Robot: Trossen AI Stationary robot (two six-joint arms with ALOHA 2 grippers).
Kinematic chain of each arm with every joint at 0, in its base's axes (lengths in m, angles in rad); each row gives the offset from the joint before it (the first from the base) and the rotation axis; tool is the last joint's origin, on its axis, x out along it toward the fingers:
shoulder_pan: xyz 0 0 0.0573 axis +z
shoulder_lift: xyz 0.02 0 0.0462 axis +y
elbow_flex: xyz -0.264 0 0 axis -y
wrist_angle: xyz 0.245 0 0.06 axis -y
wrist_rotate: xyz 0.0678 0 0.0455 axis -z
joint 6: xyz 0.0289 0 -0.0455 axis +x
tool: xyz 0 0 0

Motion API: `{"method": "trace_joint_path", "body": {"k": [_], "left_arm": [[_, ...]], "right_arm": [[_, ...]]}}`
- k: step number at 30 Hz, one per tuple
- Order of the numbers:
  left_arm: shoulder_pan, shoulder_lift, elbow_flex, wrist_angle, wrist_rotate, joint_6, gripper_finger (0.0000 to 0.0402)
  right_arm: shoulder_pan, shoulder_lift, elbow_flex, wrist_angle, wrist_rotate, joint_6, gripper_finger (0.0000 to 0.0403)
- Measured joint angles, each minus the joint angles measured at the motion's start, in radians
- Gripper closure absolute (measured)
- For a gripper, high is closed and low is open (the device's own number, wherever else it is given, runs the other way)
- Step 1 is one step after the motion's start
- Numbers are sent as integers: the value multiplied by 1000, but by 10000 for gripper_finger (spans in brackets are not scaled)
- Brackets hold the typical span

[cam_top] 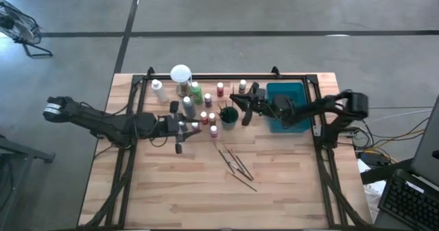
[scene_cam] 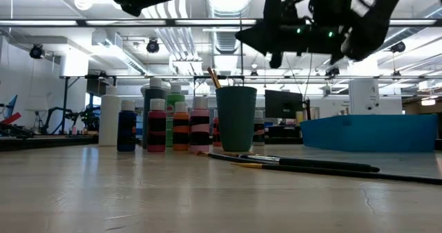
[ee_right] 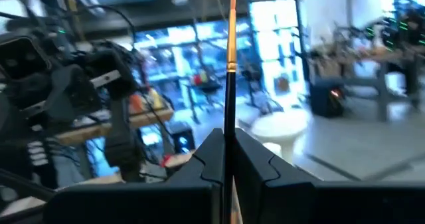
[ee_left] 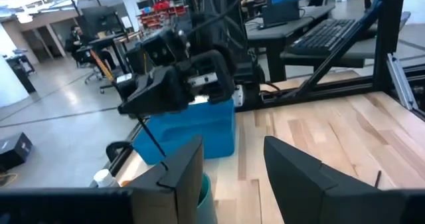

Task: Pick & Place Paint Supplies
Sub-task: Put the gold paint brush into the green cup

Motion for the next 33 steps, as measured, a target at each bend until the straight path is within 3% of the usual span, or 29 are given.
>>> {"method": "trace_joint_path", "body": {"k": [6,16,33], "left_arm": [[0,0,5,-8,0,-6,237],[6,0,8,-8,0,-3,237],[7,0,11,-1,-1,3,237]], "right_arm": [[13,121,2,46,-9,10,394],[29,152,2,65,-9,17,394],[32,153,49,-177,-7,-13,393]]}}
